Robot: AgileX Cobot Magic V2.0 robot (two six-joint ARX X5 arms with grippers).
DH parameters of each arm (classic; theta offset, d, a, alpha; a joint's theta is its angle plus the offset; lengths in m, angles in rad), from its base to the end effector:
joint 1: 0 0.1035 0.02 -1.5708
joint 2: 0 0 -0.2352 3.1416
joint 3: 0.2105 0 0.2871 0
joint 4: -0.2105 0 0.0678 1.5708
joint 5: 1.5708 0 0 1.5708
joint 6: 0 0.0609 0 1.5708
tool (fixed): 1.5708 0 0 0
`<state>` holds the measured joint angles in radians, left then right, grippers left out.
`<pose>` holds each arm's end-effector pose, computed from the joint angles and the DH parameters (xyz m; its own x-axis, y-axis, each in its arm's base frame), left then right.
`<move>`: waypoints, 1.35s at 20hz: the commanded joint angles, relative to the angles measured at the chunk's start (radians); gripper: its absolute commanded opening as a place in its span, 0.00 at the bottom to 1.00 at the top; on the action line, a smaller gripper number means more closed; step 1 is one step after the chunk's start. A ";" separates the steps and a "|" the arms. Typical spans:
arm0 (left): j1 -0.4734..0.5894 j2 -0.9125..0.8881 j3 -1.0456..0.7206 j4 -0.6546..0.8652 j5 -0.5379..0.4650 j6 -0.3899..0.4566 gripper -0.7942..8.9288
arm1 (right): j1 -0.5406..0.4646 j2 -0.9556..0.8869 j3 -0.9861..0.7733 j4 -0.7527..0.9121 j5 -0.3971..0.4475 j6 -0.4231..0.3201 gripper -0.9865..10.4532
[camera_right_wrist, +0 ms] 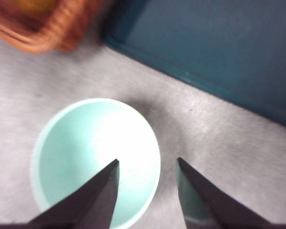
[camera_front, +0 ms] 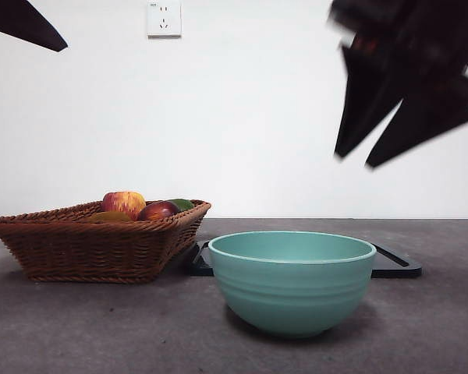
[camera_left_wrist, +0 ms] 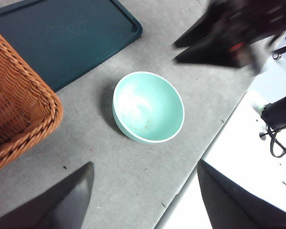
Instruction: Pick up the wifruite, put it on the bowl, pick up the plate, put it on desk
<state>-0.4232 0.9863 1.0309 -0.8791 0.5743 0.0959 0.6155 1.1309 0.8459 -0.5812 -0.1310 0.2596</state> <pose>0.2124 -0.1320 0.2840 0.2910 -0.7269 -0.6221 0.7390 0.5837 -0.3364 0.2315 0.1735 0.1973 0.4489 0.4774 -0.7553 -0.4603 0.8481 0.2625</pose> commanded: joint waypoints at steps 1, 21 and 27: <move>-0.004 0.008 0.010 0.006 0.002 0.016 0.43 | 0.010 -0.060 0.035 -0.066 -0.043 -0.034 0.25; -0.004 0.008 0.010 -0.019 0.002 0.016 0.09 | 0.010 -0.270 0.041 -0.248 -0.280 -0.093 0.09; -0.004 0.008 0.010 -0.018 0.002 0.016 0.09 | 0.010 -0.270 0.041 -0.233 -0.280 -0.092 0.09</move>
<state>-0.4232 0.9863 1.0309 -0.9016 0.5743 0.0959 0.6155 0.8532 0.8688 -0.8246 -0.4088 0.1795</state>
